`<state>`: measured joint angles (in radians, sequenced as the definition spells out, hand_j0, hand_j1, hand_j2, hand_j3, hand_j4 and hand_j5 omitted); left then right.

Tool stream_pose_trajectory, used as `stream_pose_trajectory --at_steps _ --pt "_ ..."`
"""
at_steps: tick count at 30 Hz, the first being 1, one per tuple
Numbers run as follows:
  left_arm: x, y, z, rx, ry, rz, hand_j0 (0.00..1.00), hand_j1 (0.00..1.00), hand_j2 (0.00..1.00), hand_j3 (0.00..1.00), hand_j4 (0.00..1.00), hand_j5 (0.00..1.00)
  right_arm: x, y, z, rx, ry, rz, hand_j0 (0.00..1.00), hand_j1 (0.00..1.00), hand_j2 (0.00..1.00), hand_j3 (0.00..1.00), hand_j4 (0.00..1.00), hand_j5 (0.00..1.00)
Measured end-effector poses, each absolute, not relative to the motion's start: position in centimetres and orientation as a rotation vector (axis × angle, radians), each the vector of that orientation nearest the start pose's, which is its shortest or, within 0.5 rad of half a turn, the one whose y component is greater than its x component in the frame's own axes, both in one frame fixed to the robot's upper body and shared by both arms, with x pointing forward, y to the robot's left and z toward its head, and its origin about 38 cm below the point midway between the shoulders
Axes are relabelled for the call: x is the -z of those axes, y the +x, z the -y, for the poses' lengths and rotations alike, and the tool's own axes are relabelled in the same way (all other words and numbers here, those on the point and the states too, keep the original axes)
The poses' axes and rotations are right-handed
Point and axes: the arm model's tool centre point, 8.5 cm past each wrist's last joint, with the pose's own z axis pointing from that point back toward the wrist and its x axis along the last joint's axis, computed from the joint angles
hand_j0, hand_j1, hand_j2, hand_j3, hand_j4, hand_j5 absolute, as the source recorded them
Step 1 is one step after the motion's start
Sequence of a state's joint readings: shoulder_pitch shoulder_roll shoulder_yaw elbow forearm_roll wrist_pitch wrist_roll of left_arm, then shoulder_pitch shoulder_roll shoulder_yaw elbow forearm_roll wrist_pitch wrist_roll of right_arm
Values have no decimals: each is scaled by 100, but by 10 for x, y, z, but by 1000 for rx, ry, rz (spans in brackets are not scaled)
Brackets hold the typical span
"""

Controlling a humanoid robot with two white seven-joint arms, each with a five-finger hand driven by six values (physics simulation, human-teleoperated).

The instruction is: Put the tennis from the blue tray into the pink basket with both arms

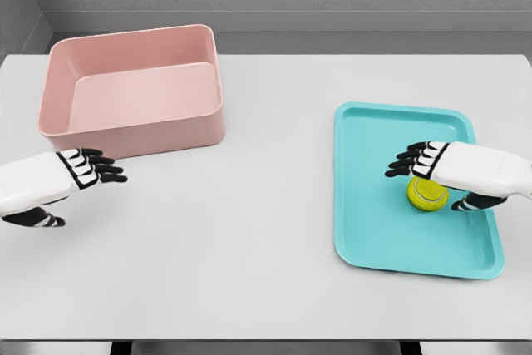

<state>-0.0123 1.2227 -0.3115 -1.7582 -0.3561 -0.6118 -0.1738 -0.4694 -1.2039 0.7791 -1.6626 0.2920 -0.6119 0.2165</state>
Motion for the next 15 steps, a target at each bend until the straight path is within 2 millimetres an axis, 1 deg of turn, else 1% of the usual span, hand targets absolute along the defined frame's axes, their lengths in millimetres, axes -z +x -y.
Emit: stream_pose_trajectory --at_steps 6,9,15 --pt "-201 308 -385 2047 362 1376 100 100 100 100 100 100 -190 351 359 -2090 -290 1363 100 100 100 100 100 100" --pt "-200 306 -387 2054 354 1357 100 100 100 100 100 100 -182 352 362 -2078 -282 1346 100 100 100 100 100 100" --pt "-199 306 -391 2062 353 1335 100 100 100 100 100 100 -174 356 365 -2057 -279 1330 100 100 100 100 100 100"
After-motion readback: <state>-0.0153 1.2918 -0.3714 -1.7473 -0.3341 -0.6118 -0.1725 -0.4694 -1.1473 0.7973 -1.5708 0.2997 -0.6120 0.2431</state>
